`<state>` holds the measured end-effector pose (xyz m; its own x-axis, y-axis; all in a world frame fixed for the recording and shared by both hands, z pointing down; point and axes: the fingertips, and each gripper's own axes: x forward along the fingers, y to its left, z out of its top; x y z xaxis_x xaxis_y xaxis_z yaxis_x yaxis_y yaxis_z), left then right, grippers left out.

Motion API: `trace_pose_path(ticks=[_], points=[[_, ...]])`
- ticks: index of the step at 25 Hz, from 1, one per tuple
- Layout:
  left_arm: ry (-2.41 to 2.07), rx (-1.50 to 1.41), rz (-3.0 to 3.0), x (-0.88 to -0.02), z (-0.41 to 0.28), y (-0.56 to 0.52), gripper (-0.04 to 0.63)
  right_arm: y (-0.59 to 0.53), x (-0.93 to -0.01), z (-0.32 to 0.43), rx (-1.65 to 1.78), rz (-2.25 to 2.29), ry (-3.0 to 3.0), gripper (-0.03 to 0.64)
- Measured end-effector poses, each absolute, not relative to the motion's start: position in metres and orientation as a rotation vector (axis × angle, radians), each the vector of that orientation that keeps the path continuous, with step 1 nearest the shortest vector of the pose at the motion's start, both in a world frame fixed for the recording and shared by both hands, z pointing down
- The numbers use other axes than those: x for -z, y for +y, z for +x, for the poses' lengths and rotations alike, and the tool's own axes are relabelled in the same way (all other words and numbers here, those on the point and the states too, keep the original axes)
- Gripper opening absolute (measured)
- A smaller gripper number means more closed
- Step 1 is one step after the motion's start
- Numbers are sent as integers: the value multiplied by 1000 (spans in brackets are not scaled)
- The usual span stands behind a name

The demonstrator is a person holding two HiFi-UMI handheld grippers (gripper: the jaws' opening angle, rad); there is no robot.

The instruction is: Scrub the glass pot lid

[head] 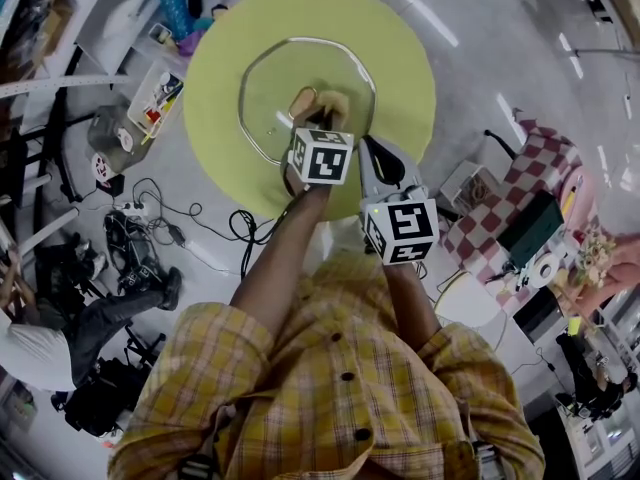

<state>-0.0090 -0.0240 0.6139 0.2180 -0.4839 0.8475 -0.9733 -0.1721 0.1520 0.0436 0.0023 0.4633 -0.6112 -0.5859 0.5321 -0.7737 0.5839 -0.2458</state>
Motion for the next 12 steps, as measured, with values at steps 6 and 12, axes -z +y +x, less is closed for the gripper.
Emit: trace_pose_path(ticks=[6,12], points=[[-1351,-884,1779,-614,-8,-18,46,8,-462,46,-652,1096,-2418,-3],[-1340,-909,1790,-615,-5,-12,46,11,-460,52,-642,1105,-2417,-2]])
